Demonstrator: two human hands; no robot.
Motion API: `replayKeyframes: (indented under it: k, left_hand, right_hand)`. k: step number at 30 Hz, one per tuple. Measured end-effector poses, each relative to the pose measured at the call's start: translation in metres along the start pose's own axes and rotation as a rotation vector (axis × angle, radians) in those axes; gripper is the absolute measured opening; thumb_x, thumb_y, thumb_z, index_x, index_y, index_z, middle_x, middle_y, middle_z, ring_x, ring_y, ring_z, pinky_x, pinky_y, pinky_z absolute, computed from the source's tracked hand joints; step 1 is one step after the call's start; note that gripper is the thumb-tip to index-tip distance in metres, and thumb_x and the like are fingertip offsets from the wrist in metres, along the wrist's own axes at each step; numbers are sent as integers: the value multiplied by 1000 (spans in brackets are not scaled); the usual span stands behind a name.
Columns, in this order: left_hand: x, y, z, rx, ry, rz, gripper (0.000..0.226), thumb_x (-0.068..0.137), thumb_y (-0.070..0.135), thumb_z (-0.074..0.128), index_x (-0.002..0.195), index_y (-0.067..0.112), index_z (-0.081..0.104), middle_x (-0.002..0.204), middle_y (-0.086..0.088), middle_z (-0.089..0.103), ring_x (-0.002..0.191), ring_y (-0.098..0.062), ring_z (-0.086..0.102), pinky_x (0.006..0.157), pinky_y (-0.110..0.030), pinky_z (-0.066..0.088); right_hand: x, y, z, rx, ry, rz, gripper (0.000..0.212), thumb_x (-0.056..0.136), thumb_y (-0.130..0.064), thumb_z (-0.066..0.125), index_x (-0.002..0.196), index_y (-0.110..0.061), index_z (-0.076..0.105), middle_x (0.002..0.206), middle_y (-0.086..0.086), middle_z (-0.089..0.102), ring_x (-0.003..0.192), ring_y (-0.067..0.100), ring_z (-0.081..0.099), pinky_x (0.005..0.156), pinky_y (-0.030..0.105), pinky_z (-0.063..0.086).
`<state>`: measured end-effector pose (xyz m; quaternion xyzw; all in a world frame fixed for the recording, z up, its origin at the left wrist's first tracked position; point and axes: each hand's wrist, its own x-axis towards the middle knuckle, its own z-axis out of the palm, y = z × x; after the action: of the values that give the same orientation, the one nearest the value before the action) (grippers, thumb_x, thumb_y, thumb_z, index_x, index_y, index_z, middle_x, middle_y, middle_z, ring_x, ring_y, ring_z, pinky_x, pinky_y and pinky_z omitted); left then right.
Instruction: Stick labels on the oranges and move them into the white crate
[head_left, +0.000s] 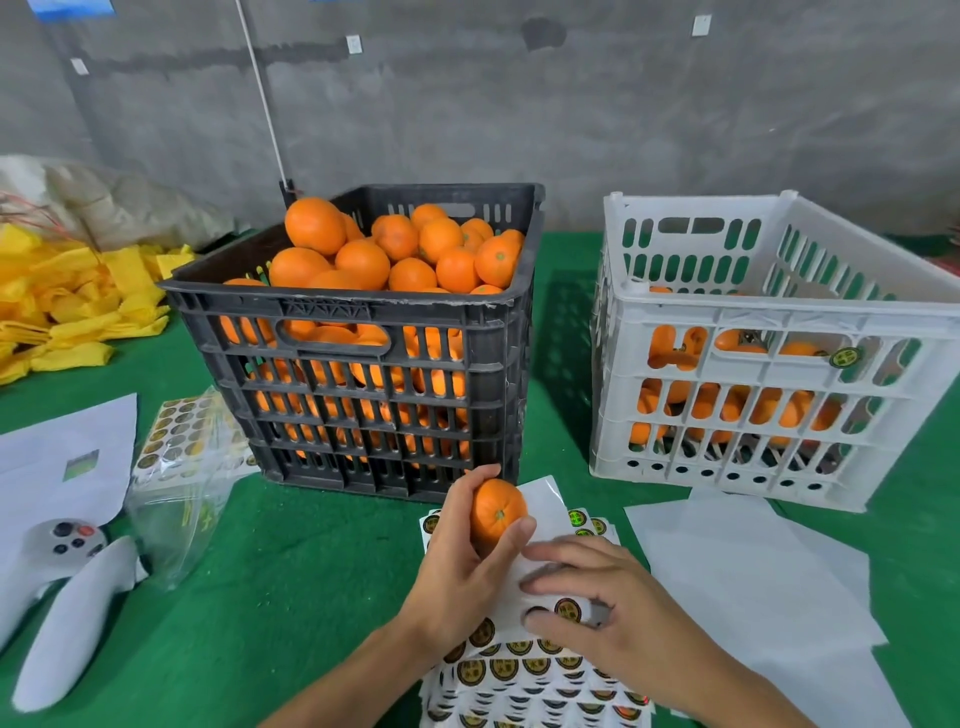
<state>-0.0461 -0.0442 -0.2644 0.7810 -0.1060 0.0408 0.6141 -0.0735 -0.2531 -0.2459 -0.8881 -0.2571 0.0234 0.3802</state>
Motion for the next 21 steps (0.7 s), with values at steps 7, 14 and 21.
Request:
replayKeyframes:
  k: [7,14,21]
  left_hand:
    - [-1,0,0,-1,0,-3,67,87,70,69,143,51,40,128,10,58,111,-12,66,98,-34,57]
    - [-3,5,-2,-81,33,14,63,87,65,72,141,45,46,114,16,61,101,-14,69,89,-29,57]
    - [-3,7,-2,-83,18,5,62,88,66,70,141,46,45,119,4,61,102,-15,70,88,-30,57]
  right_hand:
    - [-4,-1,2,-292,29,-221,43,89,-76,56,116,-47,74,139,-41,49,135,-8,40,108,28,42]
    - [-2,-4,5,-465,121,-451,29,102,-49,59,107,-30,80,122,-22,70,114,8,61,93,25,52]
    - [-8,1,0,-221,-16,-68,72,88,-83,46,145,-41,54,153,-39,31,143,-14,20,119,20,22]
